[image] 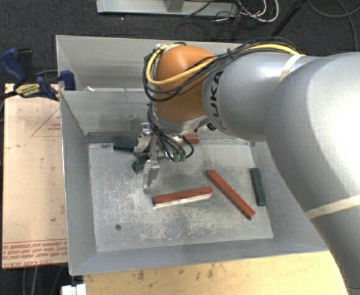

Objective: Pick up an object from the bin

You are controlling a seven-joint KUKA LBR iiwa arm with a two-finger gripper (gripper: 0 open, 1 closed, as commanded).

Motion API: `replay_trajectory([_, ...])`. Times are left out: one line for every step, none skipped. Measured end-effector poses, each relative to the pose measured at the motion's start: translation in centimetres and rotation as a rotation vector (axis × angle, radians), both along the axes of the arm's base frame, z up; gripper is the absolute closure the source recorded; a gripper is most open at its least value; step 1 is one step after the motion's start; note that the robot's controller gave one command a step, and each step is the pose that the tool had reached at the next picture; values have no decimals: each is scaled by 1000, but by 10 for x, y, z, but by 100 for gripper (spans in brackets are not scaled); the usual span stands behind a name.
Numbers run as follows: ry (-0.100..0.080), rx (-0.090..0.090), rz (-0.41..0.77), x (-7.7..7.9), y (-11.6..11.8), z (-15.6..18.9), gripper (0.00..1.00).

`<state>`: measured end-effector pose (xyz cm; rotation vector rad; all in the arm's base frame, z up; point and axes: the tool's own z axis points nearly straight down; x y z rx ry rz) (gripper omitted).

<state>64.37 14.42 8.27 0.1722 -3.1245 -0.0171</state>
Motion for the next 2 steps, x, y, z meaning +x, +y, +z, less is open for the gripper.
replay_trajectory([-39, 1, -81, 1, -6, -2, 100])
replay_trajectory([-39, 1, -81, 1, -6, -2, 100])
